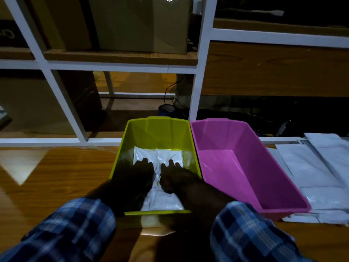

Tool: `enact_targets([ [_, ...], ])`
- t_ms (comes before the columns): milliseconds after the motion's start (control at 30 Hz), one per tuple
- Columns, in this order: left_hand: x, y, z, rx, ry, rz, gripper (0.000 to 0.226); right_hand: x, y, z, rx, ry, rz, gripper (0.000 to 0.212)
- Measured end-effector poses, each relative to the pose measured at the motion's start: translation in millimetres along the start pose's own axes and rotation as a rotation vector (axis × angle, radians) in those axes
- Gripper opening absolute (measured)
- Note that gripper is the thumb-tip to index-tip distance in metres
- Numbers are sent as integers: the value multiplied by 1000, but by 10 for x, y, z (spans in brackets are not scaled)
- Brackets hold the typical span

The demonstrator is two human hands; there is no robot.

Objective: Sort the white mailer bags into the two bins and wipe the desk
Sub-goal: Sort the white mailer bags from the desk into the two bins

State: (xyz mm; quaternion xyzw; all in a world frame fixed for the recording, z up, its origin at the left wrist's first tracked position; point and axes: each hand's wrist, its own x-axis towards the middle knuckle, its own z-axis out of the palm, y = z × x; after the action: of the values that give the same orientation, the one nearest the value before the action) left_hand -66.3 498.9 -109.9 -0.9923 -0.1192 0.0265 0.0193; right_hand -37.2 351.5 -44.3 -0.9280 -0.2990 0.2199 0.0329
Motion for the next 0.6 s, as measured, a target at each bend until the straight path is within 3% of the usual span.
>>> enact_targets([
  [67, -49, 17, -449, 57, 41, 77, 20, -94, -38, -253, 12, 16, -23, 60],
  [100, -91, 47, -773, 25, -64, 116, 23, -128, -53, -403, 32, 39, -35, 56],
  [133, -91, 56, -997, -10, -59, 129, 32, -175, -57, -540, 41, 74, -66, 51],
  [167, -89, 49, -1151, -44, 13, 120, 44, -234, -58, -690, 32, 116, -108, 46],
  [233, -157, 87, -1430, -199, 0, 18, 58, -372, -13, -958, 10, 215, -180, 38],
  [433, -395, 387, -1931, -441, 444, -57, 45, -926, 292, -1420, 22, 596, -260, 26],
  [600, -508, 994, -2138, -569, 570, -25, 46, -1258, 787, -1507, 72, 709, -189, 29],
])
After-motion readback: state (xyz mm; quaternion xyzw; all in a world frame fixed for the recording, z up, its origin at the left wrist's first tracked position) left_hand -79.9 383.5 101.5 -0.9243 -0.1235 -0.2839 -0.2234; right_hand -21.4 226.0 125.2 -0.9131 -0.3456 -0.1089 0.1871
